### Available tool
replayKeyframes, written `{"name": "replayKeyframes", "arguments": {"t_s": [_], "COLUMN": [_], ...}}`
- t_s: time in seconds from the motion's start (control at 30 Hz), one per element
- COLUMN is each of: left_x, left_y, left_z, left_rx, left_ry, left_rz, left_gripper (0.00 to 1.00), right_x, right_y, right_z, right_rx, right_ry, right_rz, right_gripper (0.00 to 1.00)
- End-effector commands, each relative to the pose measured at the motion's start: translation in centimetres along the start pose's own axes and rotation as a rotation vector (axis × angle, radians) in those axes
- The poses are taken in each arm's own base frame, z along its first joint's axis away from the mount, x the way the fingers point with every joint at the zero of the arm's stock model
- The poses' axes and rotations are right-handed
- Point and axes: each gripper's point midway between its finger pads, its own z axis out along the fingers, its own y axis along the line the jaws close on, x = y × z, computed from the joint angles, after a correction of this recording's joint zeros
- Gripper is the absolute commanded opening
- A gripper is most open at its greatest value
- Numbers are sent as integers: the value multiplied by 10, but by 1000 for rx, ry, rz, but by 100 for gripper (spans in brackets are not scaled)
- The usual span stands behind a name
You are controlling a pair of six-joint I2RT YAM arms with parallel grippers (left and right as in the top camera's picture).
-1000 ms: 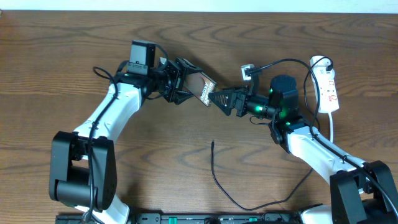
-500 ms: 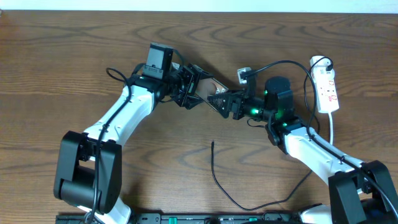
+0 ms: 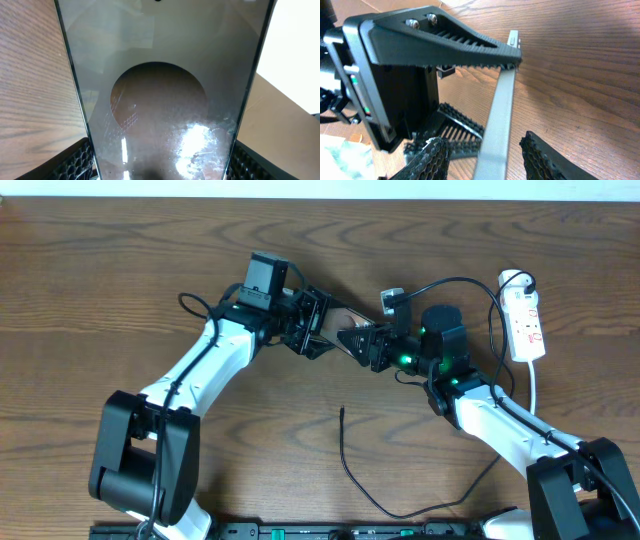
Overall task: Plug charger to phone and switch on socket
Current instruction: 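Grasp the phone's side edge with the right gripper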
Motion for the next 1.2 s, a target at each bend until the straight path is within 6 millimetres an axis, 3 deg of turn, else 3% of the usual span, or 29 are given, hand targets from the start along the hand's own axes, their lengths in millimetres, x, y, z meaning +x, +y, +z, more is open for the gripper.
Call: {"name": "replayKeyframes", "arguments": {"t_s": [0.0,0.43,0.47,0.53,0.57,0.6,0.63,0.8,0.93,1.03,1.17], "left_x": [14,20,19,19,18,18,17,15,27,43,51], "left_y": [-7,-6,-6,-6,-6,-6,-6,-6,-8,-22,-41], "left_z": [2,5,5,5,5,5,5,5,4,-1,-13], "left_rx": [9,4,3,3,3,3,3,4,13,71,154], "left_ry": [31,40,37,34,30,27,21,13,83,184,255], "left_rz": [13,23,23,24,24,24,23,24,44,121,187], "left_gripper": [7,8,17,57,72,85,88,91,91,91,91], "right_x": [2,7,7,7,7,7,6,5,-4,-15,-28], "right_y": [1,-7,-6,-6,-6,-6,-7,-7,-12,-29,-48], "right_z": [1,1,1,1,1,1,1,1,-3,-12,-24], "right_rx": [2,37,37,37,36,36,37,36,44,94,131], "right_ry": [3,18,18,18,18,18,18,11,-17,-62,-108], "right_rz": [-15,7,7,7,7,7,8,24,32,101,179], "right_gripper": [43,8,6,3,2,1,1,1,1,1,1]}}
